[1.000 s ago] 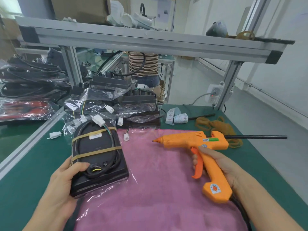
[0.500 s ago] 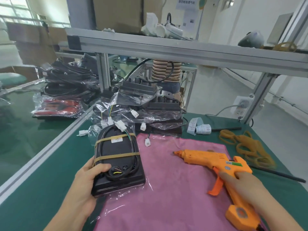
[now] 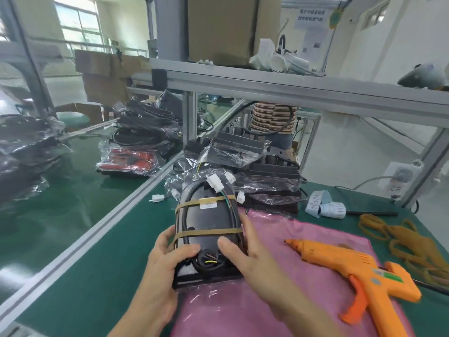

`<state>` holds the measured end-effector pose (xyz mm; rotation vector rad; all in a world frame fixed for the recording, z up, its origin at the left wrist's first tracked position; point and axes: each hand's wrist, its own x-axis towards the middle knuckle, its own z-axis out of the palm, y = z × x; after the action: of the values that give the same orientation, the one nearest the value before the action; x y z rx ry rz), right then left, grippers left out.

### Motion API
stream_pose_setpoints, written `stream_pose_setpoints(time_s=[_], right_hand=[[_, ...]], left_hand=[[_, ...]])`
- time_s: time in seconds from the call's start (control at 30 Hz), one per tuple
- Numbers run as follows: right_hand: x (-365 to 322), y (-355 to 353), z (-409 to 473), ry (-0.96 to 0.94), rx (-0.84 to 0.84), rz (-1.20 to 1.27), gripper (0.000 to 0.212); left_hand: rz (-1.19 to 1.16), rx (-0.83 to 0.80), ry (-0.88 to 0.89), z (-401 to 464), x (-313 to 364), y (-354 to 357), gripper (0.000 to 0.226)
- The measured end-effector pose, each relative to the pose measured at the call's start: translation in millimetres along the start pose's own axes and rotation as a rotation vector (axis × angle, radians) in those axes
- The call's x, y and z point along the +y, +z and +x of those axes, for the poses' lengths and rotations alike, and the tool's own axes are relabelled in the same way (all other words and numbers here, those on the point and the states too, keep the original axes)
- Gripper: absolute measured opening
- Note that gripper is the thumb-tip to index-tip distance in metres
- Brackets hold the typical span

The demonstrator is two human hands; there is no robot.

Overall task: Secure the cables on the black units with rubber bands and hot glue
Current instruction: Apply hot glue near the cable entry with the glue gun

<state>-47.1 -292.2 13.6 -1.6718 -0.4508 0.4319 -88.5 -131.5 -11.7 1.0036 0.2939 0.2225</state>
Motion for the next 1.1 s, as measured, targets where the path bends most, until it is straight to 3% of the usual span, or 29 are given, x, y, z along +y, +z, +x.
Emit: stream_pose_setpoints(time_s=[0.17, 0.27, 0.43, 0.57, 0.7, 0.77, 0.93, 1.1], right_hand=[[0.4, 41.4, 53.3, 0.004, -0.051, 0.079, 0.039], [-5.2, 72.4, 82.6, 0.027, -0.094, 0.027, 0.051], [-14.9, 138.1, 133.9, 0.126, -0.176, -0.039, 0.052], [-19.4, 194.6, 168.5, 0.149, -0.218, -0.062, 0.048], [-25.3, 242.3, 191.1, 0.068, -0.281, -0.206, 0.047], [-26.5, 261.9, 198.8, 0.045, -0.315, -0.274, 0.046], [-20.7, 302.3, 205.5, 0.045, -0.4, -0.372, 0.041], [-17.6, 325.5, 206.2, 0.043, -0.429, -0.403, 0.038]], left_hand=[[0.003, 0.165, 0.041, 9.7, 24.4, -33.9, 0.075], [-0.012, 0.268, 0.056, 17.2, 42.4, -59.6, 0.071], [0.035, 0.434, 0.107, 30.0, 80.1, -110.3, 0.025], [-0.029, 0.609, 0.125, 41.7, 106.1, -151.6, 0.013], [-0.052, 0.751, 0.238, 51.4, 122.8, -191.9, 0.055], [-0.056, 0.816, 0.281, 52.6, 127.1, -207.8, 0.066], [-0.019, 0.997, 0.275, 48.4, 122.6, -238.1, 0.067], [0.181, 1.122, 0.242, 46.5, 113.0, -259.8, 0.062]])
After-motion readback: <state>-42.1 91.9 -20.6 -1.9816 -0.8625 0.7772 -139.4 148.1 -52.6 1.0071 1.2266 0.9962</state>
